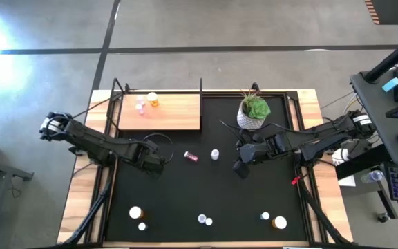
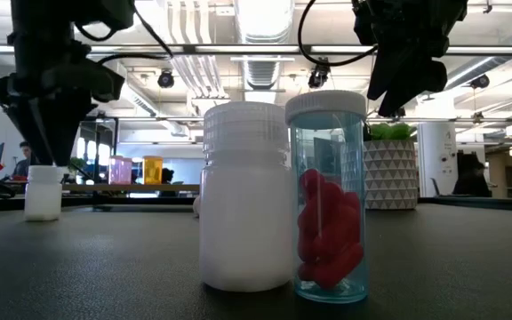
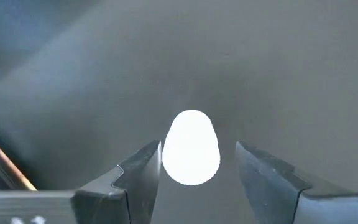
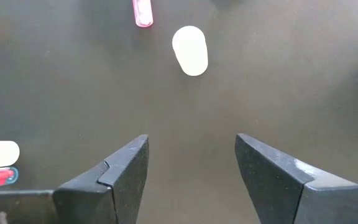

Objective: Pick and place medicine bottles onto shelf by color
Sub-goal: Put the left white pill bottle on the shelf

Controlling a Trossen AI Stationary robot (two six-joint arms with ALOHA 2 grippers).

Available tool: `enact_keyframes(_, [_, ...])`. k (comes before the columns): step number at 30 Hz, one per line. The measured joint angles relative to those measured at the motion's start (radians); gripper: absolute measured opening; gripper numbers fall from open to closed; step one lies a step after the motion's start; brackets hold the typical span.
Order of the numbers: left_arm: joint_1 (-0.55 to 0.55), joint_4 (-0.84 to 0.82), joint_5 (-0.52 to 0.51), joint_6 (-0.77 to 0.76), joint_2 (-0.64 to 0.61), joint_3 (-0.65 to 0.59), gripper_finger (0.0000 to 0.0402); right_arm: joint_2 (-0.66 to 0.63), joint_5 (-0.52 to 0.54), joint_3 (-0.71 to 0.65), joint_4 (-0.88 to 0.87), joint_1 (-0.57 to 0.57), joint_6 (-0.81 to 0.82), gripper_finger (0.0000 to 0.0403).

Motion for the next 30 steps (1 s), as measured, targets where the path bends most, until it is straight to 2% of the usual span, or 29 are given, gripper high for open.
enact_keyframes(12, [0.000, 0.086, 0.001, 0.001, 0.017, -0.057, 0.0191, 0.000, 0.000, 0.000, 0.000, 0.000, 0.000, 0.0228])
enact_keyframes(21, [0.000, 0.081, 0.001, 0.002, 0.018, -0.066, 0.0188, 0.000, 0.000, 0.000, 0.000, 0.000, 0.000, 0.0228])
enact_keyframes(28, [0.000, 0.080, 0.000, 0.029, 0.018, -0.063, 0.0121, 0.000, 0.000, 0.000, 0.000, 0.000, 0.000, 0.0228])
enact_keyframes(30, [0.000, 0.079, 0.001, 0.029, 0.018, -0.055, 0.0116, 0.000, 0.000, 0.000, 0.000, 0.000, 0.000, 0.0228])
